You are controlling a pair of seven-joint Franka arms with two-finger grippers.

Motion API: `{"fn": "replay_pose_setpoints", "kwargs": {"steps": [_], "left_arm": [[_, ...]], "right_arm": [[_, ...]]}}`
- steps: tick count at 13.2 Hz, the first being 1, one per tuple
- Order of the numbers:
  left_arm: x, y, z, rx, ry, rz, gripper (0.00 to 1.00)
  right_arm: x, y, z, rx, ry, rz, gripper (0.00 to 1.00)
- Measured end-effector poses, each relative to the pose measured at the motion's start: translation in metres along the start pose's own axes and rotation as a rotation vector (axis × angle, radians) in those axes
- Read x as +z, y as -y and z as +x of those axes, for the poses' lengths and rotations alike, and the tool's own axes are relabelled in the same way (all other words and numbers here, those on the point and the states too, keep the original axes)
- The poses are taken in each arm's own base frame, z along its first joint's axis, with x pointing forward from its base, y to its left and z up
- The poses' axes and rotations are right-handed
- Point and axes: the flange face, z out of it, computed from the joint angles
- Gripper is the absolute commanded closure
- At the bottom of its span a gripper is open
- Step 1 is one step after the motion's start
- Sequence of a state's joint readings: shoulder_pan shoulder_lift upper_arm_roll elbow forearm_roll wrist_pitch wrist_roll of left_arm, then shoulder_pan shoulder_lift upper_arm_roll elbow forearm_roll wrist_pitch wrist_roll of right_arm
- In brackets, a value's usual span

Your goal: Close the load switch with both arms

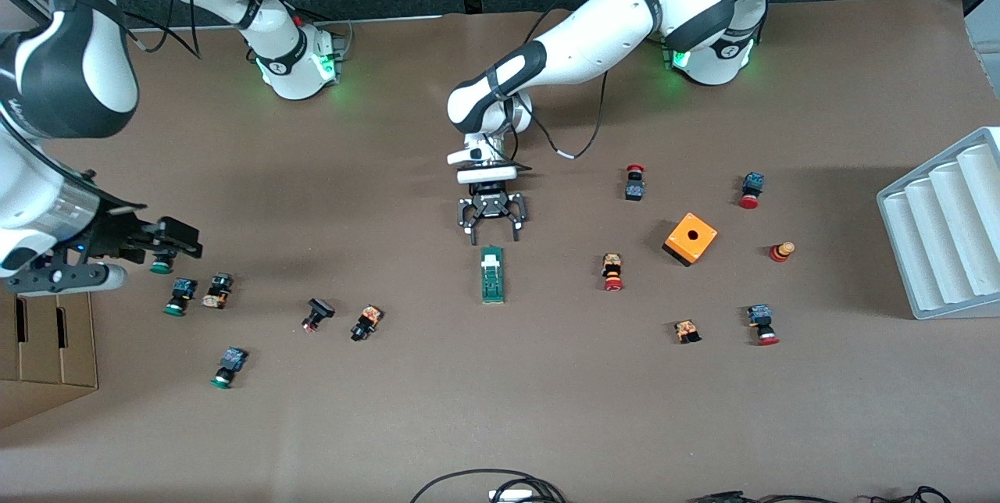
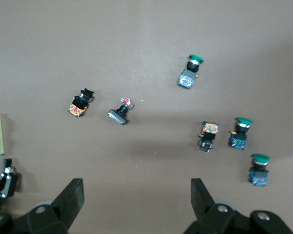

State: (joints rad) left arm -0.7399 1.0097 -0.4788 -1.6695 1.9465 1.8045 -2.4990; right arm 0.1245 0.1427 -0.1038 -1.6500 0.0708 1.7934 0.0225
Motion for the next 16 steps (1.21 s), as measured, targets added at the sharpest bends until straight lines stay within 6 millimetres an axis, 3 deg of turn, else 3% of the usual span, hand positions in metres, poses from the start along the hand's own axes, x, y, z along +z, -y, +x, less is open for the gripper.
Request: {"fn": "replay_pose_setpoints", "kwargs": {"steps": [4, 9, 13, 16], "left_arm": [[0.000, 0.000, -0.003, -0.007, -0.019, 0.000, 0.00], [0.000, 0.001, -0.008, -0.007, -0.047, -0.006, 0.00], [0.000, 0.002, -0.010, 0.000, -0.060, -0.013, 0.01], [0.000, 0.001, -0.015, 0.000, -0.084, -0.011, 0.01]], "right_arm": [[0.017, 0.050, 0.007, 0.152, 0.014, -0.006, 0.03], [0.048, 0.151, 0.004, 0.408, -0.007, -0.005, 0.03], [0.073, 0.212, 0.004, 0.590, -0.016, 0.020, 0.03], [0.109, 0.284, -0.001, 0.819, -0.041, 0.107, 0.03]]}}
